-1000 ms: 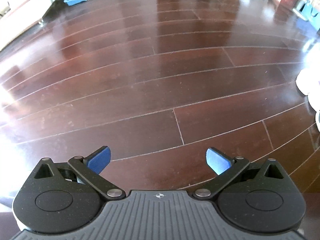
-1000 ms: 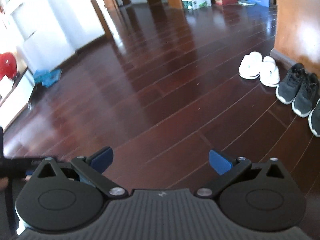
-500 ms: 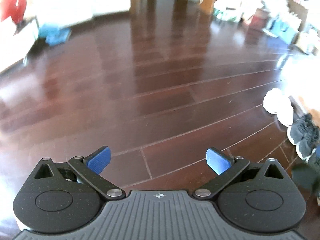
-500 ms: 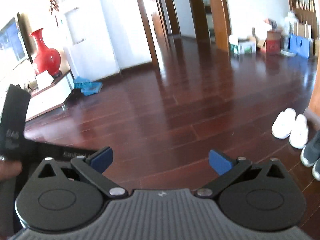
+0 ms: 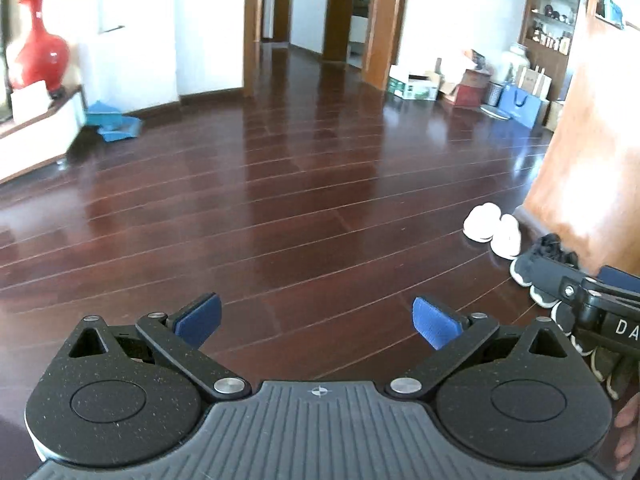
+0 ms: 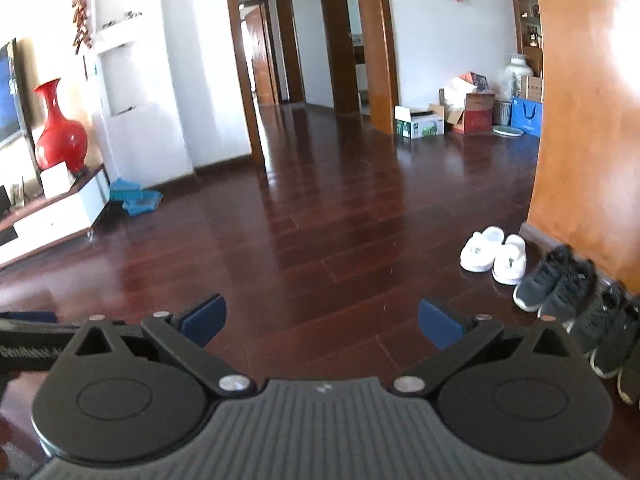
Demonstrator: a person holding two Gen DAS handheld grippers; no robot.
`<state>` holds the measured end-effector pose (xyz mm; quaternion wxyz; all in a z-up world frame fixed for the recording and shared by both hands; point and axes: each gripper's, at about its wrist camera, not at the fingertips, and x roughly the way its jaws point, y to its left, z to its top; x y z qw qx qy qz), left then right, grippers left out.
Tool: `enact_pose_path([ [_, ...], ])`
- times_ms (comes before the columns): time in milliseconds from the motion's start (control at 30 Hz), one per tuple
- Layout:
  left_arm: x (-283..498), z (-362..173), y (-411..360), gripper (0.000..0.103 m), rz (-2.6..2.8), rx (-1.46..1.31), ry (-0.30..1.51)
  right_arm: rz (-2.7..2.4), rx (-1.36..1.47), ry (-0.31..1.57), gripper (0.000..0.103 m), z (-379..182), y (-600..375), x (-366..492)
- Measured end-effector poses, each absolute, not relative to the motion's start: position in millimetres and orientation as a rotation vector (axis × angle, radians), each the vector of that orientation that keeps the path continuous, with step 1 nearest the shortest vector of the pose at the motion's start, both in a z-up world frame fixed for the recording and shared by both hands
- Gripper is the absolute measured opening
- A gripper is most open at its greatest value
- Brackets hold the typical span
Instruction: Organize scattered shoes
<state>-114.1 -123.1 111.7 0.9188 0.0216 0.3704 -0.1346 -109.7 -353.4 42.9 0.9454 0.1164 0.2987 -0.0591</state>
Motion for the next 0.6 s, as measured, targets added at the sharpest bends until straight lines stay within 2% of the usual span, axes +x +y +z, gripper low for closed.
enact_pose_path([
  [167, -137.6, 101.7, -95.3, 0.103, -0.232, 0.06, 0.763, -0.06, 0.298, 0.742, 0.103, 10.4, -331.9, -111.6],
  [400, -129.1, 87.5, -70.7, 0.103, -0.205, -0.009, 0.78, -0.037, 0.217, 0.751, 0.103, 7.4, -312.8, -101.6],
  [600, -121.3, 82.7, -65.3, 0.103, -0.197, -0.037, 0.827, -0.051, 0.322, 0.791, 0.103, 0.9, -325.0, -94.0],
])
